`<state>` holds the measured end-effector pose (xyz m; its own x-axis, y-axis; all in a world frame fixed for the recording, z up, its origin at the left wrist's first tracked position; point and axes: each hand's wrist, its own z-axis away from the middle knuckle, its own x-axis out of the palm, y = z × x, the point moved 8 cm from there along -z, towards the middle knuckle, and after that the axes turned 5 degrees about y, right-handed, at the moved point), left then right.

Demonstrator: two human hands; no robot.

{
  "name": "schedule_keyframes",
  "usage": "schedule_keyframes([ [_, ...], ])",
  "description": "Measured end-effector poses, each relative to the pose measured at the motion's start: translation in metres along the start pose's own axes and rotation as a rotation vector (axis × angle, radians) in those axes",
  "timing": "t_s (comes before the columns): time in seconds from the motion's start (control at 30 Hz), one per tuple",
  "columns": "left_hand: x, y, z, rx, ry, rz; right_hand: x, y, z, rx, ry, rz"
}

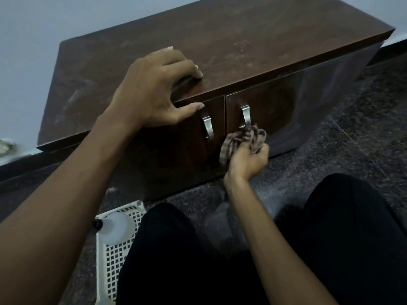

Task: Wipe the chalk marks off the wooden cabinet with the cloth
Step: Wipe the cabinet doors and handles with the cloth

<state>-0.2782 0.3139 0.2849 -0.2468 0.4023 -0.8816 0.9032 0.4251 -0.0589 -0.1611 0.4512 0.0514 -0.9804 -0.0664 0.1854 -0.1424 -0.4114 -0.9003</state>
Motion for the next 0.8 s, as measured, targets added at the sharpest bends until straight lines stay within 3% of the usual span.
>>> schedule_keyframes([
  [0.13, 0.000, 0.002, 0.001, 0.001, -0.005, -0.005, 0.000, 0.033, 0.018, 0.012, -0.176, 0.114],
  [0.23, -0.001, 0.003, 0.002, 0.004, 0.003, -0.004, -0.008, 0.042, 0.005, 0.110, -0.143, 0.152],
  [0.3, -0.002, 0.004, 0.001, 0.006, 0.007, 0.003, -0.011, 0.027, 0.001, 0.053, -0.145, 0.179],
  [0.43, -0.002, 0.002, 0.000, -0.004, -0.006, 0.000, 0.001, -0.004, 0.026, 0.032, -0.315, 0.080],
  [0.53, -0.002, 0.003, 0.001, -0.009, -0.002, 0.006, 0.010, -0.016, 0.042, 0.189, -0.321, -0.044],
  [0.67, -0.002, 0.004, 0.001, -0.008, 0.001, 0.016, 0.021, -0.013, 0.057, 0.549, -0.276, -0.237],
  [0.8, -0.003, 0.006, 0.002, -0.003, 0.006, 0.026, 0.026, -0.009, 0.065, 0.676, -0.242, -0.262],
])
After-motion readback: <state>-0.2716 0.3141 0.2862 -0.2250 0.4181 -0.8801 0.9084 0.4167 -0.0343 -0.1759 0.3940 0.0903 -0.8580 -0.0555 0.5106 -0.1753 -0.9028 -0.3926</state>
